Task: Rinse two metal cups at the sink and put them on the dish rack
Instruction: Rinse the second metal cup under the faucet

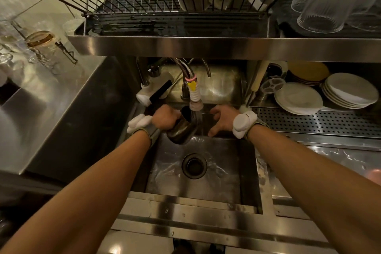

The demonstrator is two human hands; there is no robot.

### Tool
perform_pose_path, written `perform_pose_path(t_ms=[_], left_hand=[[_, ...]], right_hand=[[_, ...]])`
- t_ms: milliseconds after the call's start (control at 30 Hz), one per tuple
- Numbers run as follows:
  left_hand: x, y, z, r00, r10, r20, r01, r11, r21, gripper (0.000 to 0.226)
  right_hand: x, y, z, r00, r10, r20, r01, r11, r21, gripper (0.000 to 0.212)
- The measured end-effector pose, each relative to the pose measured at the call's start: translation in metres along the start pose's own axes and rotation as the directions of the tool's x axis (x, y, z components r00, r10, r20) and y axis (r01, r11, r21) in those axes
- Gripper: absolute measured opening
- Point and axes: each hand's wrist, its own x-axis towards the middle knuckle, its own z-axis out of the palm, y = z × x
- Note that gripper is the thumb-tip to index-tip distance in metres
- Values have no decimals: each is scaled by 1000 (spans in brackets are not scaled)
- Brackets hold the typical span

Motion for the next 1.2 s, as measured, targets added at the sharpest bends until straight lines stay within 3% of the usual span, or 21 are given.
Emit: perform_pose_path(t_ms=[100,233,567,967,1100,1200], left_hand=[[-2,-2,9,996,45,81,-24,968,-248,30],[-2,0,14,993,68,96,3,802,-597,34],[-8,12,-15,977,173,122,-46,735,-676,29],[-6,7,-22,979,174,110,-80,816,-572,31],[0,3,-18,982,188,3,-178,937,-300,28],[3,0,-15,964,248,-93,-242,967,78,24]], right_hand=[[3,7,1,1000,10,2,-10,1000,1,92],[5,14,4,1000,24,14,-24,1000,0,97],[7,0,-1,995,-51,-86,58,995,76,90],[7,-12,2,996,-68,-64,69,998,11,97],[2,-11,0,998,-36,-55,33,998,-59,98],[1,-5,-1,999,-13,-40,10,997,-76,106]])
